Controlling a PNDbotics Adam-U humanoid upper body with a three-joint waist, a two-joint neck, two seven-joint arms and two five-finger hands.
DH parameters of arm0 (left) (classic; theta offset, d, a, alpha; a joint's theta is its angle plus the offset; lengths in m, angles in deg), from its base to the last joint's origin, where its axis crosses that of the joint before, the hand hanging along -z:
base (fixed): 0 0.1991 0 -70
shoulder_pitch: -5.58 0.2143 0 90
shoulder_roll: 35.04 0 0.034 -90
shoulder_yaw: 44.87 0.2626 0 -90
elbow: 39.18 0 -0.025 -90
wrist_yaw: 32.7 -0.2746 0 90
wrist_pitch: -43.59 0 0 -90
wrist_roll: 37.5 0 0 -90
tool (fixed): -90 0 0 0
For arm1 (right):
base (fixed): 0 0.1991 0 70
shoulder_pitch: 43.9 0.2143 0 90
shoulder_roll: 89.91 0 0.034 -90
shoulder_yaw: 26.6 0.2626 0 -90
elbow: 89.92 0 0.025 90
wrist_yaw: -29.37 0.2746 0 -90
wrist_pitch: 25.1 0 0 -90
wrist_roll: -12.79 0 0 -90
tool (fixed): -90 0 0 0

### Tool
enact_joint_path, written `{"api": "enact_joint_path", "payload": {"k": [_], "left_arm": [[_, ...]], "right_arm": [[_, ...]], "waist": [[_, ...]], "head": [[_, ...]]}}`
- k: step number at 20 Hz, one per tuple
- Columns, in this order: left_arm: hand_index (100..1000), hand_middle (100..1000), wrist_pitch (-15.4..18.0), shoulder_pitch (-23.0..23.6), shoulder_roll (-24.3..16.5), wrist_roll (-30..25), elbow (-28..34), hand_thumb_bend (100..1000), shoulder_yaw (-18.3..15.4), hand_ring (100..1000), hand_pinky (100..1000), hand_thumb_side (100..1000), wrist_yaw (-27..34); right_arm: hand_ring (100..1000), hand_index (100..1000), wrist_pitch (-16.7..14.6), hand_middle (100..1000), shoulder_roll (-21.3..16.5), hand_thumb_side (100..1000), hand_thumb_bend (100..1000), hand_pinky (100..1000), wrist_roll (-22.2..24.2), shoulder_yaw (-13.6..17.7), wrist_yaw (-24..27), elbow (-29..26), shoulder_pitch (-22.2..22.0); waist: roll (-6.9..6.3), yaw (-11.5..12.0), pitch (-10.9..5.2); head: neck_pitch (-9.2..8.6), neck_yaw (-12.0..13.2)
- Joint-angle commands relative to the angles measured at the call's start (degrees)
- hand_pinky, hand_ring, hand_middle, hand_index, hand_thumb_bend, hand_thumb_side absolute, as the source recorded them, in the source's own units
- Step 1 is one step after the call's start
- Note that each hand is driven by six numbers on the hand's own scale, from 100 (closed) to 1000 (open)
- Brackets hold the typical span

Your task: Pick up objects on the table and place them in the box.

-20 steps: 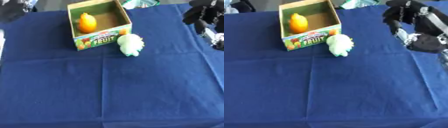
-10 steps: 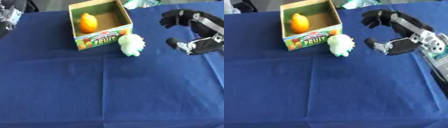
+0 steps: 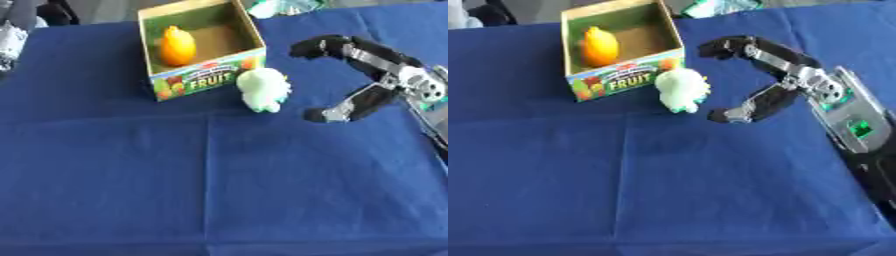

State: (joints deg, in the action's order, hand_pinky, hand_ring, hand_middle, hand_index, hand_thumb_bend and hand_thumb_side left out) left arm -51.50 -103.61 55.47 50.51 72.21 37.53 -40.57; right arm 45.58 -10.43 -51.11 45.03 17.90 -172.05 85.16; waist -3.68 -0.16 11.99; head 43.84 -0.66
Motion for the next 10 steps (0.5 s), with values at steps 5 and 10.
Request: {"api": "enact_joint_path", "payload": {"k": [5, 10], "left_arm": [[799, 686, -0.58, 0.18, 0.14, -0.47, 1.07, 443, -0.79, 621, 640, 619, 0.38], [799, 684, -0.71, 0.26, 0.65, -0.86, 0.94, 438, -0.68, 619, 639, 618, 0.38]], "right_arm": [[898, 927, -1.68, 829, 2.16, 364, 581, 891, -1.72, 0.85, -5.79, 6.68, 3.48], [886, 919, -1.61, 816, 3.91, 373, 564, 885, -4.43, 1.84, -8.55, 11.12, 5.22]], "waist": [[-0.08, 0.62, -0.89], [-0.18, 0.95, -0.83]], "head": [[0.28, -0.64], [0.28, -1.07]]}}
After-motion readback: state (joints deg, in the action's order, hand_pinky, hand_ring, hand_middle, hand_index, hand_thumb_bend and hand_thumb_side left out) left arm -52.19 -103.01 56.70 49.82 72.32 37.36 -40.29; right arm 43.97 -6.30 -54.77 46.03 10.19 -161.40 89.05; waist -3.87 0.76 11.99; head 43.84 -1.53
